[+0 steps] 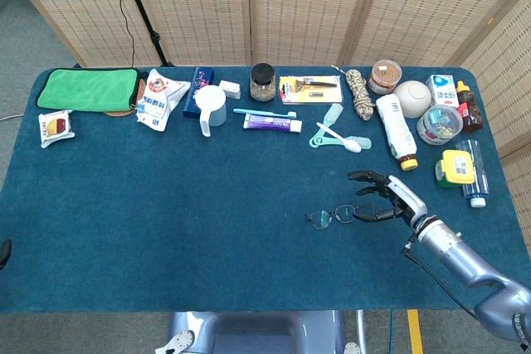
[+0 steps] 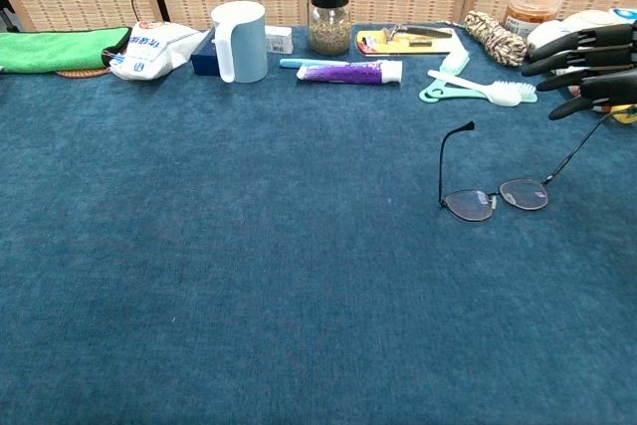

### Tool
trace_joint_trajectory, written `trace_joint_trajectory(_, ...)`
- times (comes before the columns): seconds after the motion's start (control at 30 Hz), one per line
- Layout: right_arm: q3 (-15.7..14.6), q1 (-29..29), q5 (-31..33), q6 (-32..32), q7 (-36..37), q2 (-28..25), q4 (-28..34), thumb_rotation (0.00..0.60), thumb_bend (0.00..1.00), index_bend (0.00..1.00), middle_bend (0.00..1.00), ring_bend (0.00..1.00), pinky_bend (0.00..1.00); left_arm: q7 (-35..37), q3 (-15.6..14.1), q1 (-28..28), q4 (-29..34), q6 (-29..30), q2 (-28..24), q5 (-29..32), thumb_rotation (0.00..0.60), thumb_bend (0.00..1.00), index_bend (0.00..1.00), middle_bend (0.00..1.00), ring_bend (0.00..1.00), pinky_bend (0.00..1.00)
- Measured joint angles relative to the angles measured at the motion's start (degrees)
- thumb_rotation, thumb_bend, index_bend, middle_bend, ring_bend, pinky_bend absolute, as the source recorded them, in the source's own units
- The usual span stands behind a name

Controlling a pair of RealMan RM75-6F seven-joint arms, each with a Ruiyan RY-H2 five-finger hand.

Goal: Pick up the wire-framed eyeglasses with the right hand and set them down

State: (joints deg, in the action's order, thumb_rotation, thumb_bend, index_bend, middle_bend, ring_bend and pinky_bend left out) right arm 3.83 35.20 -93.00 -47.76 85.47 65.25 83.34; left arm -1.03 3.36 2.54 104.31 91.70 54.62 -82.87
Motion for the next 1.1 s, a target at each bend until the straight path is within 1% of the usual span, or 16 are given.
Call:
trace_joint_trajectory(0.3,-3.31,2.46,-2.57,-0.44,5.28,1.49,-1.57,0.600,0.19,0.29,0.20,0.19,0.31,0.82,-0.06,0.27,-0.87,0.04,0.06,0.40,0.538,0.37,0.10,0.00,0.00,0.00)
trace_joint_trajectory(0.6,-8.04,1.41,-6.02,-6.63,8.09,-0.13,0.71,0.600,0.19,0.30,0.21,0.19,0.32,1.37,-0.30,0.31,-1.19,-0.11,0.37,0.03,0.540,0.37,0.10,0.00,0.00,0.00)
trace_joint_trajectory(0.9,-12.99,-2.05,-8.73,-13.47,6.65,-0.58,4.46,0.600,0.18,0.30,0.21,0.19,0.32,1.74,-0.54,0.45,-1.12,0.27,0.50,-0.81,0.539,0.37,0.10,0.00,0.00,0.00)
trace_joint_trajectory(1.1,-15.50,-3.34,-10.07,-15.35,4.02,0.41,6.26,0.600,0.18,0.30,0.21,0.19,0.32,2.19,-0.75,0.79,-1.16,0.66,0.32,-1.11,0.541,0.37,0.10,0.00,0.00,0.00)
